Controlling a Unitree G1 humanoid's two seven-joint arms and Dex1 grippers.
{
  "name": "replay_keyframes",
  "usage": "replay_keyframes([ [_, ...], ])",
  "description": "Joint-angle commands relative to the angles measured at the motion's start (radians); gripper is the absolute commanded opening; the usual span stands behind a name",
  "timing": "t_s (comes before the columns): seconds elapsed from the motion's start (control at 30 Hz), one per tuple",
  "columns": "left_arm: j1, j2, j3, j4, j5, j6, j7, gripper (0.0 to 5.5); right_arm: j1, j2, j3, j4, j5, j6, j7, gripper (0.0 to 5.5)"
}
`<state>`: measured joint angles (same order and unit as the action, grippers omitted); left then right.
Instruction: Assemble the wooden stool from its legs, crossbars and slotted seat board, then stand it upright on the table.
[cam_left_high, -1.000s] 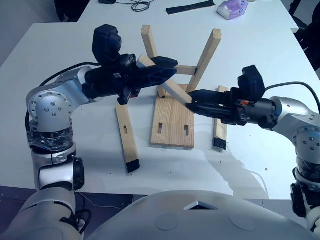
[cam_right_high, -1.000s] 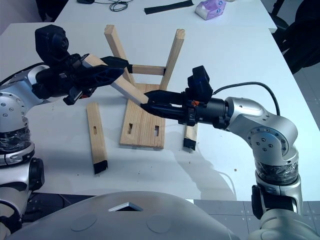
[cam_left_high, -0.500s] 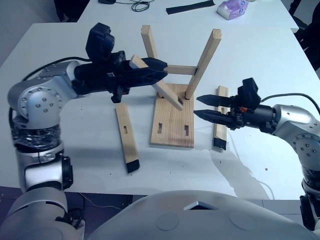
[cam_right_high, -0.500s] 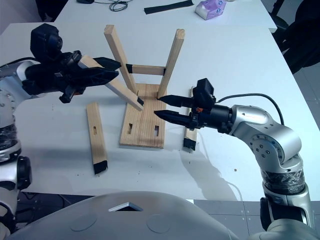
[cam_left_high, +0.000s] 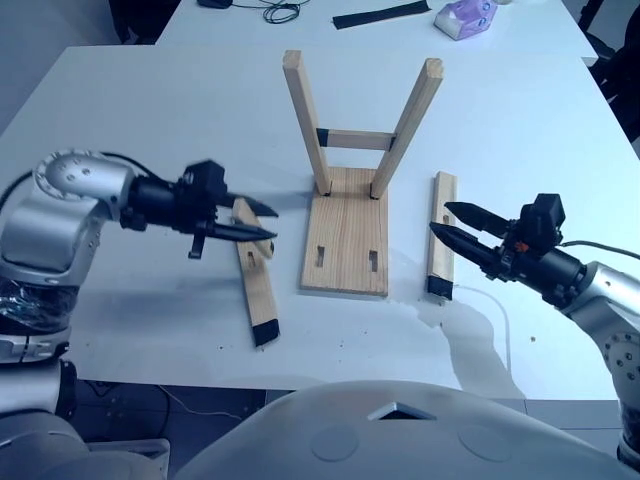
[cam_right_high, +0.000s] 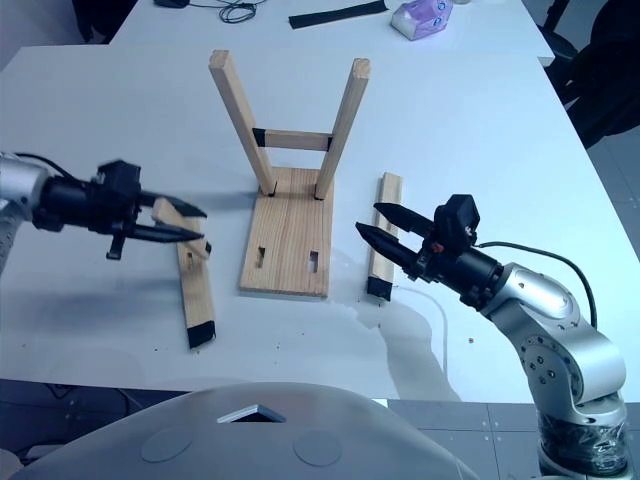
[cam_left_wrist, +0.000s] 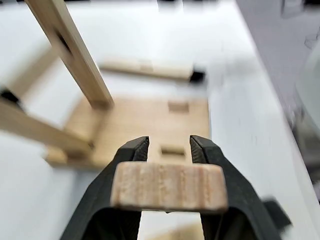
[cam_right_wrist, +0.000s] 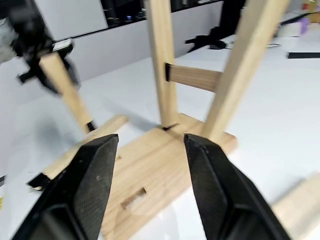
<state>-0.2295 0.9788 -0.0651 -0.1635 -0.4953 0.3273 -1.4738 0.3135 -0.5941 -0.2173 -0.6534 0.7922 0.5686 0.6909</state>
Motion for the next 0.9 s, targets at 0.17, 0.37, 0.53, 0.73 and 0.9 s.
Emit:
replay_keyframes([
  [0.17, 0.051, -0.02, 0.069, 0.119, 0.077, -0.125, 0.074, 1.31, 0.062, 0.029, 0.038, 0.004, -0.099, -0.077, -0.015, 2.41],
  [0.37, 0.116, -0.039, 0.064, 0.11, 0.093, -0.158, 0.094, 1.31, 0.073, 0.036, 0.066, 0.019, -0.137, -0.1, -0.009, 2.41],
  [0.53, 0.143, -0.048, 0.064, 0.086, 0.091, -0.156, 0.11, 1.31, 0.063, 0.026, 0.058, 0.021, -0.137, -0.099, -0.003, 2.41],
  [0.73, 0.151, -0.024, 0.058, 0.091, 0.098, -0.165, 0.084, 1.31, 0.061, 0.026, 0.055, 0.018, -0.139, -0.098, -0.006, 2.41],
  [0.9, 0.178, -0.014, 0.051, 0.085, 0.109, -0.174, 0.08, 1.31, 0.072, 0.031, 0.053, 0.015, -0.149, -0.106, -0.011, 2.41],
])
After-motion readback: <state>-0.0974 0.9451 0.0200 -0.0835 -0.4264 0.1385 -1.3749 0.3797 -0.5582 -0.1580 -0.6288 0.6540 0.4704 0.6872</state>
